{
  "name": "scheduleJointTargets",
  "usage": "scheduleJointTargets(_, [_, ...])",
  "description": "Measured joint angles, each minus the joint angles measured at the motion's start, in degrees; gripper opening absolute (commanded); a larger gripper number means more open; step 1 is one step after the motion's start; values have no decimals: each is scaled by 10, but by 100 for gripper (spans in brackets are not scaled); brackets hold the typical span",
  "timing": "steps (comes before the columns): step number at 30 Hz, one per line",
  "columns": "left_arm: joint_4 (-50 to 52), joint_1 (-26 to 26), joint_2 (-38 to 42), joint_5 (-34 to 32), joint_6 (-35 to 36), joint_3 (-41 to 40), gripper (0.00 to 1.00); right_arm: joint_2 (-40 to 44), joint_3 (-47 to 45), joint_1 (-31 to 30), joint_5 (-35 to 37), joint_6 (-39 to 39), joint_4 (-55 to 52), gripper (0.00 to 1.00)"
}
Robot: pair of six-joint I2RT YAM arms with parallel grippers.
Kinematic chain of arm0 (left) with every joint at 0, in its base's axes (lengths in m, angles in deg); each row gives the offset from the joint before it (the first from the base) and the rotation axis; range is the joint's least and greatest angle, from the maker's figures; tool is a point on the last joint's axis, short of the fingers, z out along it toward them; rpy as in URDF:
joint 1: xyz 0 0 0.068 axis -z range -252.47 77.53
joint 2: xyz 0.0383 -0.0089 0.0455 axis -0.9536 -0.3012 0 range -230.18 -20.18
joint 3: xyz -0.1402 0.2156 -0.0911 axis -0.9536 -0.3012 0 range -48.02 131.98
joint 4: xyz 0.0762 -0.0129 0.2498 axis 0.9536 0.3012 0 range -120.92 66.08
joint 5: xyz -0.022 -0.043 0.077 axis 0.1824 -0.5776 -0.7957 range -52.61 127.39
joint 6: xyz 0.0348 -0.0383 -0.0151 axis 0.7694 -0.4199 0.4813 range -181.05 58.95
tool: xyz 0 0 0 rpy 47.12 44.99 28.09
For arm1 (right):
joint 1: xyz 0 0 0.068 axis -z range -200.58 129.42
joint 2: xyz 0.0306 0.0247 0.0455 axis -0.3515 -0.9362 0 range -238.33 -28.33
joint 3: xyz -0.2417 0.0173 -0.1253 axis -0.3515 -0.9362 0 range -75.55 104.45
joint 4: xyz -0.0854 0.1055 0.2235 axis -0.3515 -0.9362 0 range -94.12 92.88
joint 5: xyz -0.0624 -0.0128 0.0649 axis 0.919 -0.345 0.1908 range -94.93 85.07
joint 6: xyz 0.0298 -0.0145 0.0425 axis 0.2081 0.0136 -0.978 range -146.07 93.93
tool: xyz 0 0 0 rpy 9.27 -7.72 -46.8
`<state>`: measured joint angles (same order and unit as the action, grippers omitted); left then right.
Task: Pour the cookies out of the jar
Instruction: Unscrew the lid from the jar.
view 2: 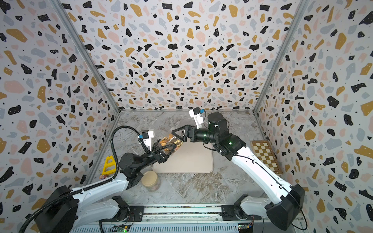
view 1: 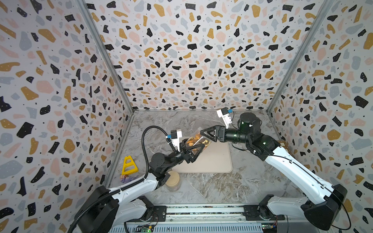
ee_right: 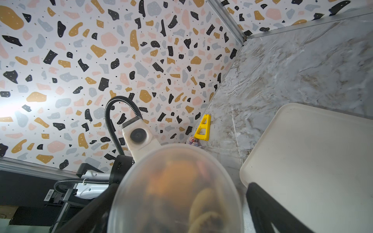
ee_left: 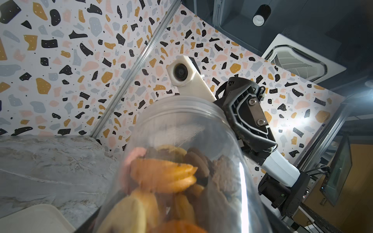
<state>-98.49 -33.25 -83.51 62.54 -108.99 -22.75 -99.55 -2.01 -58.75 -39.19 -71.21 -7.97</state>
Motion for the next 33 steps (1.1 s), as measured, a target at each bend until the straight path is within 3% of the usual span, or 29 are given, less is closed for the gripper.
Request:
scheduleJointTargets(8, [91, 0, 61, -12, 94, 0, 13, 0, 102, 43, 50, -22, -121, 99])
scheduleJointTargets(11, [166, 0, 64, -12, 145, 16, 7, 0, 97, 67, 45, -55, -147, 99])
scheduleJointTargets(17, [245, 1, 55, -25, 225, 29, 5, -17, 88, 67, 30, -113, -190, 99])
scheduleJointTargets(33, [235, 1, 22, -25, 246, 29, 3, -7, 29, 34, 23, -256, -175, 99])
